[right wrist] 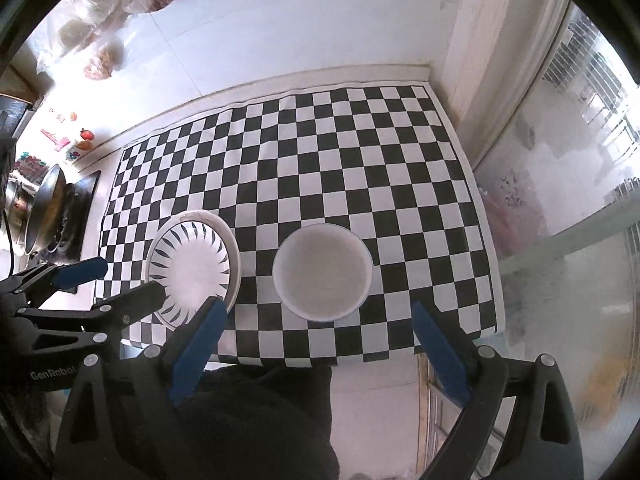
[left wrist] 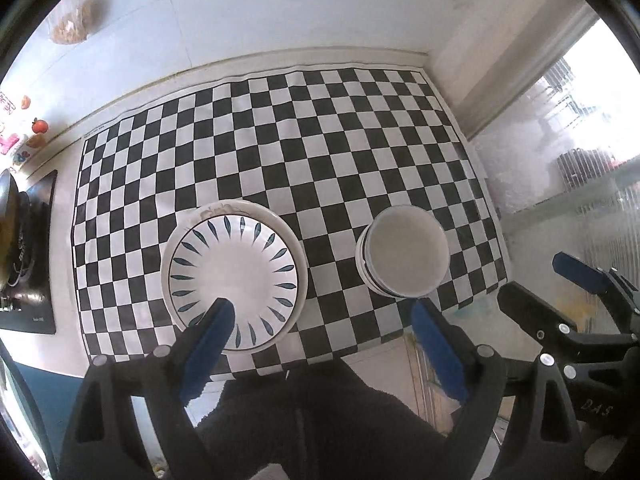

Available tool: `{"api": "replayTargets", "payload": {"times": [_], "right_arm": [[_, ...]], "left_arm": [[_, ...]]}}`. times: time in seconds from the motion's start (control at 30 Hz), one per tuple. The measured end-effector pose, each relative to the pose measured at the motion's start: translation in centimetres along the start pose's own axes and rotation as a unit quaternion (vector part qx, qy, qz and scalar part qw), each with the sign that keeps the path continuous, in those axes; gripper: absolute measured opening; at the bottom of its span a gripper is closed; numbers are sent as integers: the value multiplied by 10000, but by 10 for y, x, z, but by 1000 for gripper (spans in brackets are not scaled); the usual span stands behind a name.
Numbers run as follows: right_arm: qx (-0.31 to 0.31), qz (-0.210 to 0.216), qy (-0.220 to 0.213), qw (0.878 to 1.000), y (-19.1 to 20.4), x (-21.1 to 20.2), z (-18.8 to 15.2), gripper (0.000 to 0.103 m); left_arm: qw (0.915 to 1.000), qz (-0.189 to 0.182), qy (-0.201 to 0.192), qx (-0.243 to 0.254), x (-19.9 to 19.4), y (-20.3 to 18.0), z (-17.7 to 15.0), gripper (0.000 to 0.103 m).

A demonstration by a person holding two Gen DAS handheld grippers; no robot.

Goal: Organize plates and bowls
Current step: 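Lower both grippers to the rim of the nested bowl stack and close, then lift the bowl stack with both grippers and carry it toward the plate stack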

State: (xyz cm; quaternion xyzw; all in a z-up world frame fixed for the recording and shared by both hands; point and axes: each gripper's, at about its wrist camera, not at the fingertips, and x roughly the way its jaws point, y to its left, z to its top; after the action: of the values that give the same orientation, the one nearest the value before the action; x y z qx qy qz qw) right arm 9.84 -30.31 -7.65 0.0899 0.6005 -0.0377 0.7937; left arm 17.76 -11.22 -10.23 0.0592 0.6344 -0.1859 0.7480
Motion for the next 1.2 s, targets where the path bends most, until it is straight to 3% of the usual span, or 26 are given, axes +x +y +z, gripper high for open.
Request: {"api": "replayTargets", "payload": {"times": [0.23, 0.4, 0.53, 0.67, 0.87, 0.93, 1.2], "right_arm": [[234, 62, 66, 9997, -17, 13, 6, 96], [399, -38, 269, 9988, -42, 47, 17, 96], [469, 45, 523, 9975, -64, 87, 25, 96], [646, 390, 987, 9922, -88, 138, 28, 96], [910, 739, 1509, 9816, -112, 199, 20, 96], [1022, 922, 1622, 9771, -117, 211, 16, 96], [1240, 1366, 1810, 9660, -125, 242, 7, 95]], "left_arm": [[10000, 13, 51, 49, 16, -7, 4, 91], [9998, 31, 146, -156, 53, -4, 24, 91], [9983, 37, 532, -226, 98, 1, 42, 91], [9937, -282, 1055, -236, 139, -3, 53, 89], [9884, -366, 1474, -54, 185, -19, 60, 74], [9843, -490, 1692, -57, 200, -22, 59, 60], [9723, -919, 2142, -193, 231, -25, 52, 45]]}}
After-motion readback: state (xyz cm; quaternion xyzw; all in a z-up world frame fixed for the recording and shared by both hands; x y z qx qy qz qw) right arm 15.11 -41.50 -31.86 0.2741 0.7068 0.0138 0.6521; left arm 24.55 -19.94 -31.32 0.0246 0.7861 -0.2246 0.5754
